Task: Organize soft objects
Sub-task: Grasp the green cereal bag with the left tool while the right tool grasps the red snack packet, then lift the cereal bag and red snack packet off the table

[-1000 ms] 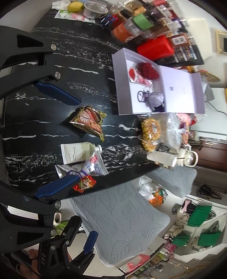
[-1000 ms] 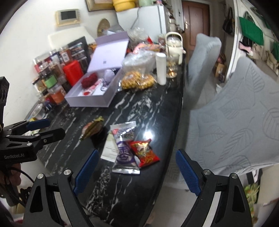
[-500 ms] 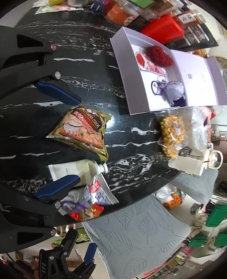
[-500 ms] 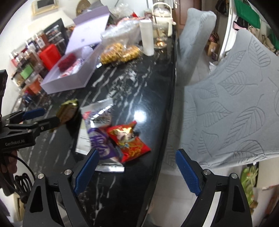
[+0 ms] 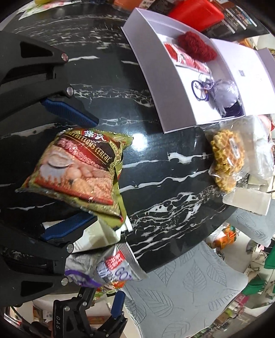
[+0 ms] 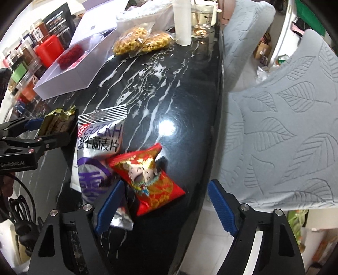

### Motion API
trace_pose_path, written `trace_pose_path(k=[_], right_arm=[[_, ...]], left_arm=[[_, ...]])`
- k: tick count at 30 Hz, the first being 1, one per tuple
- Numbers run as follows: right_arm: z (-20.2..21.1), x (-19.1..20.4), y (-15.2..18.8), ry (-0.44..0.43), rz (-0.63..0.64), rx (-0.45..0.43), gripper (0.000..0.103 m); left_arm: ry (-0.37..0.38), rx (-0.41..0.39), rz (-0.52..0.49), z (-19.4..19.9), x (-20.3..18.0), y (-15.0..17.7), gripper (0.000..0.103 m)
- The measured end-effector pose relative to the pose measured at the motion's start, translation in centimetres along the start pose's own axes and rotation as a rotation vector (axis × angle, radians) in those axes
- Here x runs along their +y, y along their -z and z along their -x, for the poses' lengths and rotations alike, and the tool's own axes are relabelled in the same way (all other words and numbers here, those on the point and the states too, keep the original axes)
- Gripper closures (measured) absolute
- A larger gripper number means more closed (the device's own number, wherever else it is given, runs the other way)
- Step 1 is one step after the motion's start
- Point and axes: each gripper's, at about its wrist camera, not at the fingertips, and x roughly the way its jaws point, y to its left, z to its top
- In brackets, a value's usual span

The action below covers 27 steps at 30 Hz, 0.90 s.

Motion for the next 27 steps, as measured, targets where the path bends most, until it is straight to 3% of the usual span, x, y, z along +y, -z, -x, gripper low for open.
trace_pose_path(k=[9,15,19,21,24,27], right_arm=[[-1.4,0.5,-0.9,-0.003,0.028,0.018,0.028],[-1.9,1.1,-1.4,0.009,0.053,0.007,0.032],[-2.0,1.7,-1.7,0.027,0.079,-0.005,0.045],[-2.1,2.0,-1.9,0.033,0.096,-0.01,0.054],[-2.1,2.3,-2.0,0.039,0.112,-0.017,0.055],[-2.1,2.3,-1.9,0.033,0.111,-0.026,0.056]], left_arm=[[0.013,0.02,-0.004,-1.4,0.6,-0.3,0.021],[-0.022,0.003,-0.041,-1.8,0.5,-0.5,0.021],[-0.05,-0.004,-0.056,-2.2,0.2,-0.9,0.022],[-0.051,-0.017,-0.063,-2.1,0.0,-1.0,0.03],[-0.048,-0.031,-0.066,-1.8,-0.3,-1.1,0.048],[-0.054,-0.037,-0.072,-1.7,-0.4,-1.2,0.055]])
